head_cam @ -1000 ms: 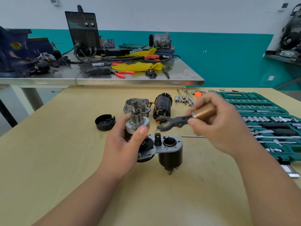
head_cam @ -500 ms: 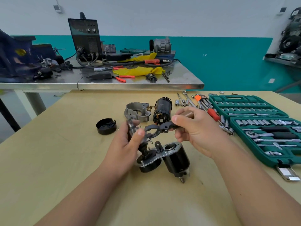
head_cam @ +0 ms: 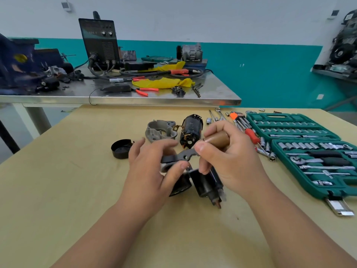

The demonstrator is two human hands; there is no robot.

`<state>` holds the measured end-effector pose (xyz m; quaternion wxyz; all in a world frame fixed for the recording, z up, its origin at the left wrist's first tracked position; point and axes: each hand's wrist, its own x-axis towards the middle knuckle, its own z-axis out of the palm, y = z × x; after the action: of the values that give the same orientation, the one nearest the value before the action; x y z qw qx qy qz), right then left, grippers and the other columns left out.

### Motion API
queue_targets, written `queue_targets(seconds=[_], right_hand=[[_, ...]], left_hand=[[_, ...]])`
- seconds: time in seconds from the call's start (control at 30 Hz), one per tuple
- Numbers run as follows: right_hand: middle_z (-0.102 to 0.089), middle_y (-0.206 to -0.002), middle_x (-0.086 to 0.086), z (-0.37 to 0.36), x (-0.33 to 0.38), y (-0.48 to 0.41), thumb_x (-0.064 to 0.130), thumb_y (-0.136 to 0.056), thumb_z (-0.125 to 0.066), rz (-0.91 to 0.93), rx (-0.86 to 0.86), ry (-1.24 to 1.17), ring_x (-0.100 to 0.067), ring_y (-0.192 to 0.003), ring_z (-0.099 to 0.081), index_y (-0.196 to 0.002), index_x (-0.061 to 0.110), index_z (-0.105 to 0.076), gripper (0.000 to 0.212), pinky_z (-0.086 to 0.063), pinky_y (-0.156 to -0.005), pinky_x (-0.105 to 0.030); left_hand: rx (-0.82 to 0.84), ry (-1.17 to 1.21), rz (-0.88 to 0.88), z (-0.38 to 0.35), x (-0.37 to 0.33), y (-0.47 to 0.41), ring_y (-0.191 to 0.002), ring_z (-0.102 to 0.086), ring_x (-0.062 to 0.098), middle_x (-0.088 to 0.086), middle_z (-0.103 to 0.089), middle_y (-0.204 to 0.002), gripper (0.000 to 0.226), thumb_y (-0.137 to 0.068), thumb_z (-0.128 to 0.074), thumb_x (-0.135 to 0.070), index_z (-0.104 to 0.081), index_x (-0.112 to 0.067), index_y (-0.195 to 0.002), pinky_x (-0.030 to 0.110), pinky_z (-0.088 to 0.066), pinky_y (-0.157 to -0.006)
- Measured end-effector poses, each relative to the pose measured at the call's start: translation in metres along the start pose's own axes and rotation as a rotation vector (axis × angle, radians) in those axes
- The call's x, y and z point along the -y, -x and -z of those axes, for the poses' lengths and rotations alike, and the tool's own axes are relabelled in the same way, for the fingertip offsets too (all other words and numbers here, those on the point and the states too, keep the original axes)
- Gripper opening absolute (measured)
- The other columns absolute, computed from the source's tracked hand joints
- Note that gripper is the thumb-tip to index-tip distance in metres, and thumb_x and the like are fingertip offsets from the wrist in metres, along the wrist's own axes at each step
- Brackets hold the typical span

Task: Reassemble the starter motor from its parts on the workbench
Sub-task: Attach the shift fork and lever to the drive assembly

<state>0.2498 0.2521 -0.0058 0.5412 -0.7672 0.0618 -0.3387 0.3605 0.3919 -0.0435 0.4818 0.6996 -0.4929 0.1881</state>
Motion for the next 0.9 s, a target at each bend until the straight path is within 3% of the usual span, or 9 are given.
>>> queue_targets(seconds=[0.1,0.17,0.33,0.43,0.5,0.6,0.7,0.8,0.9], right_hand=[[-0.062,-0.052,-0.008,0.005,0.008,-0.002,0.046,-0.073,-0.060,-0.055,0.101,-0.016,-0.021,-0.039,-0.057,-0.075,0.034,-0.056,0.013,-0.042,-0.041,-0.022],[-0.061,-0.051,-0.009,0.007,0.013,-0.003,0.048,-0.077,-0.054,-0.095,0.183,-0.072,-0.021,-0.036,-0.052,-0.069,0.029,-0.058,0.020,-0.038,-0.035,-0.022],[-0.053,-0.043,-0.007,0.008,0.013,-0.004,0.046,-0.086,-0.047,-0.352,0.375,-0.350,-0.015,-0.029,-0.049,-0.067,0.018,-0.064,0.037,-0.033,-0.030,-0.015],[-0.057,-0.046,-0.011,0.010,0.008,-0.003,0.047,-0.081,-0.062,-0.429,0.519,-0.652,-0.015,-0.028,-0.047,-0.081,0.014,-0.067,0.033,-0.037,-0.035,-0.015],[-0.062,-0.052,-0.009,0.010,0.004,-0.002,0.046,-0.081,-0.068,-0.395,0.579,-0.750,-0.015,-0.032,-0.050,-0.090,0.015,-0.069,0.032,-0.041,-0.040,-0.016],[-0.058,-0.049,-0.007,0.001,0.000,0.000,0.045,-0.085,-0.055,-0.369,0.438,-0.646,-0.016,-0.032,-0.047,-0.079,0.019,-0.071,0.031,-0.039,-0.040,-0.018],[-0.051,-0.043,-0.006,-0.012,-0.004,0.002,0.047,-0.085,-0.048,-0.362,0.171,-0.470,-0.019,-0.033,-0.041,-0.062,0.021,-0.064,0.038,-0.035,-0.039,-0.021],[-0.047,-0.042,-0.004,-0.020,-0.003,0.005,0.050,-0.084,-0.049,-0.368,0.086,-0.443,-0.018,-0.033,-0.039,-0.054,0.024,-0.061,0.041,-0.034,-0.039,-0.021],[-0.043,-0.042,-0.003,-0.021,-0.002,0.006,0.051,-0.084,-0.060,-0.411,0.030,-0.508,-0.017,-0.034,-0.037,-0.049,0.027,-0.059,0.042,-0.033,-0.038,-0.022]], left_hand=[[0.042,0.116,0.063,0.005,-0.002,0.001,-0.092,-0.050,-0.004,-0.039,-0.054,-0.098,0.026,-0.080,-0.052,-0.062,-0.039,-0.072,-0.101,0.014,-0.037,-0.076],[0.096,0.186,0.041,0.006,-0.001,0.003,-0.084,-0.051,-0.006,-0.036,-0.054,-0.098,0.020,-0.081,-0.050,-0.075,-0.041,-0.070,-0.098,0.009,-0.037,-0.068],[0.209,0.582,0.129,0.002,-0.009,0.006,-0.071,-0.050,0.000,-0.020,-0.058,-0.082,0.030,-0.076,-0.058,-0.076,-0.050,-0.057,-0.098,0.014,-0.042,-0.065],[0.191,0.748,0.230,-0.001,-0.014,0.004,-0.062,-0.053,0.007,-0.011,-0.056,-0.068,0.042,-0.077,-0.067,-0.062,-0.052,-0.039,-0.108,0.018,-0.046,-0.063],[0.187,0.828,0.315,-0.001,-0.015,0.003,-0.059,-0.053,0.010,-0.007,-0.055,-0.063,0.043,-0.079,-0.060,-0.049,-0.049,-0.032,-0.117,0.020,-0.047,-0.062],[0.201,0.903,0.446,-0.002,-0.017,0.002,-0.058,-0.052,0.015,-0.002,-0.053,-0.065,0.038,-0.082,-0.056,-0.041,-0.054,-0.042,-0.120,0.024,-0.049,-0.062],[0.234,0.927,0.508,-0.005,-0.017,0.002,-0.056,-0.051,0.017,-0.001,-0.053,-0.067,0.031,-0.082,-0.054,-0.041,-0.056,-0.029,-0.111,0.028,-0.050,-0.060],[0.253,0.867,0.463,-0.007,-0.018,0.003,-0.052,-0.048,0.014,-0.007,-0.055,-0.064,0.048,-0.070,-0.061,-0.050,-0.049,-0.020,-0.105,0.028,-0.050,-0.058],[0.140,0.939,0.474,-0.005,-0.017,-0.001,-0.041,-0.040,0.011,-0.007,-0.043,-0.053,0.044,-0.073,-0.059,-0.050,-0.045,-0.015,-0.095,0.028,-0.048,-0.053]])
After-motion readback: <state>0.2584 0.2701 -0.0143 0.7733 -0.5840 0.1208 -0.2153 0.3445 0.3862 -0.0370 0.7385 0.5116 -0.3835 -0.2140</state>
